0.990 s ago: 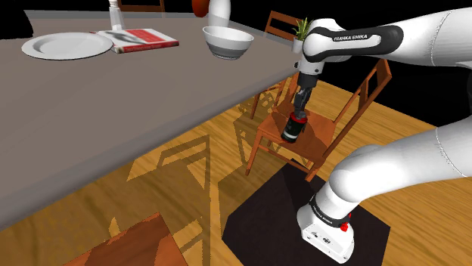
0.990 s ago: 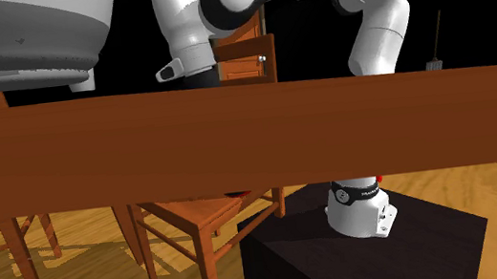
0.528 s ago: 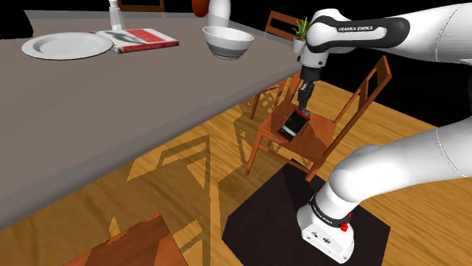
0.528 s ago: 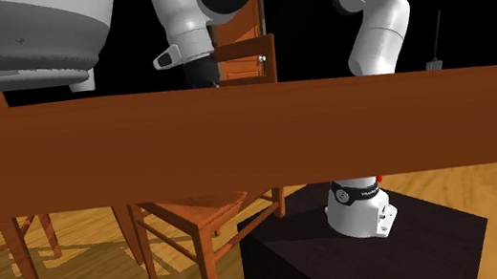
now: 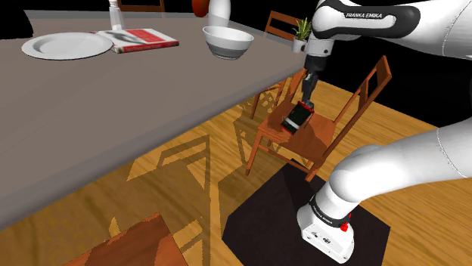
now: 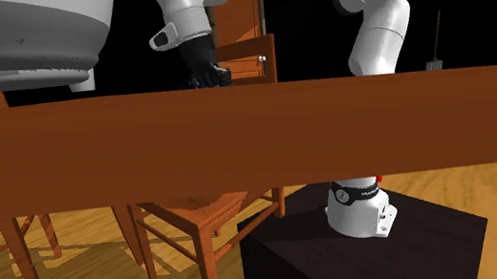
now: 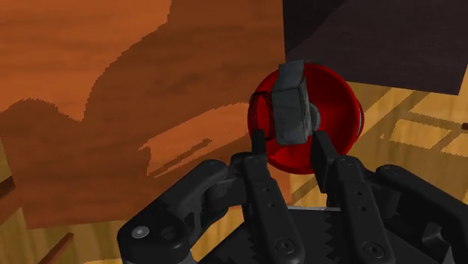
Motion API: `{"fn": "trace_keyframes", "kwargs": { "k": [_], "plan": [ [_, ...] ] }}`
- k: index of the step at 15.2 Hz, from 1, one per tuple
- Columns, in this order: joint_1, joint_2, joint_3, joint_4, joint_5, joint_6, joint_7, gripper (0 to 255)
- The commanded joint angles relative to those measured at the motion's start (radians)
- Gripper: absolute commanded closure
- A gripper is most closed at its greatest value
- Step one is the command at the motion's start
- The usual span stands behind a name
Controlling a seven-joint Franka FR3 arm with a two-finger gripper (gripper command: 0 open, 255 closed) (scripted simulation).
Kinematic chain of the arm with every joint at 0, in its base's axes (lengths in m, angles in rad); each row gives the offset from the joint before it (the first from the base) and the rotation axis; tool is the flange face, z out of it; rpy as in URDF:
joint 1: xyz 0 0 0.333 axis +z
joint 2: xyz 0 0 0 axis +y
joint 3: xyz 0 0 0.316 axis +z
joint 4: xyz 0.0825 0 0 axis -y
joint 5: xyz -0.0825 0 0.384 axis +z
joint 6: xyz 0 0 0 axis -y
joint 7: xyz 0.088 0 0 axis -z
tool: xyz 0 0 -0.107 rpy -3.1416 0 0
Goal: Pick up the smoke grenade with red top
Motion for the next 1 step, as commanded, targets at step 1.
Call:
{"fn": "trace_keyframes", "kwargs": {
  "k": [1],
  "plan": [
    [0.001,0.002,0.001,0.009,0.001,-0.007,0.000,255]
  ]
}}
